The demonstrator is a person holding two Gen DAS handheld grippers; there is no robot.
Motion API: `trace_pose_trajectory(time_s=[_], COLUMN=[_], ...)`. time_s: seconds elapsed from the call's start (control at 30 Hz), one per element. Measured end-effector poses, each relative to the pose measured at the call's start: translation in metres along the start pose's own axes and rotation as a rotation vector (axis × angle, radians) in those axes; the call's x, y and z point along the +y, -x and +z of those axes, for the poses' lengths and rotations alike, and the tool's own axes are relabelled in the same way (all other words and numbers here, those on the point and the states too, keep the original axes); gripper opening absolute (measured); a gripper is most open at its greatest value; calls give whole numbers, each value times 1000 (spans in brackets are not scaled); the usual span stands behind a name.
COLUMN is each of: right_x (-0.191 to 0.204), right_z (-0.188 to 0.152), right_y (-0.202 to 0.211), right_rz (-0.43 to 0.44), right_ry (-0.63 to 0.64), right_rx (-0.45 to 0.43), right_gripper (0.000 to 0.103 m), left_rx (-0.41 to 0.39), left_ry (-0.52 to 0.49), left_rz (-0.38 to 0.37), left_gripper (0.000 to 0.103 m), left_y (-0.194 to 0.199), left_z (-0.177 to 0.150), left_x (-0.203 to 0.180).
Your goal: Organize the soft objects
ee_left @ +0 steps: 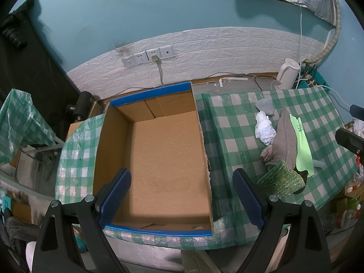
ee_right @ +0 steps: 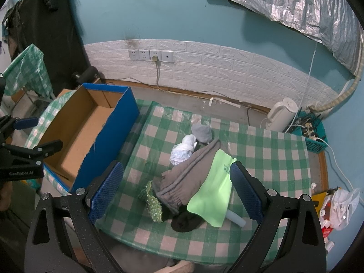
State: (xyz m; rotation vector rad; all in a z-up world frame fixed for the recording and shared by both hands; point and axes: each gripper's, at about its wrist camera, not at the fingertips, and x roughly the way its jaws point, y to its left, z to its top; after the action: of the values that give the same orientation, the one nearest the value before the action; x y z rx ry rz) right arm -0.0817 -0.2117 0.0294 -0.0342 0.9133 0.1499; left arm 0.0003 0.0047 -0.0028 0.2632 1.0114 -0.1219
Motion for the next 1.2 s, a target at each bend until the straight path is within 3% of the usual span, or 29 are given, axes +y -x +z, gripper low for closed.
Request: trace_pose_trajectory(time_s=[0.5, 0.77, 1.2], right_x=[-6, -34, -78], right_z=[-11, -19, -29], right_y=[-7, -23, -72], right_rz=[-6, -12, 4], right_ry=[-4, -69, -190], right_rx=[12, 72, 219], right_gripper=[95, 95, 95], left_rx=[34, 102, 180], left_ry=[-12, -17, -76], left_rz=[-19, -72, -79], left_gripper=[92, 92, 92], left_y=[-5, -20, -43], left_z=[-5, -4, 0], left_x=[-7, -23, -70])
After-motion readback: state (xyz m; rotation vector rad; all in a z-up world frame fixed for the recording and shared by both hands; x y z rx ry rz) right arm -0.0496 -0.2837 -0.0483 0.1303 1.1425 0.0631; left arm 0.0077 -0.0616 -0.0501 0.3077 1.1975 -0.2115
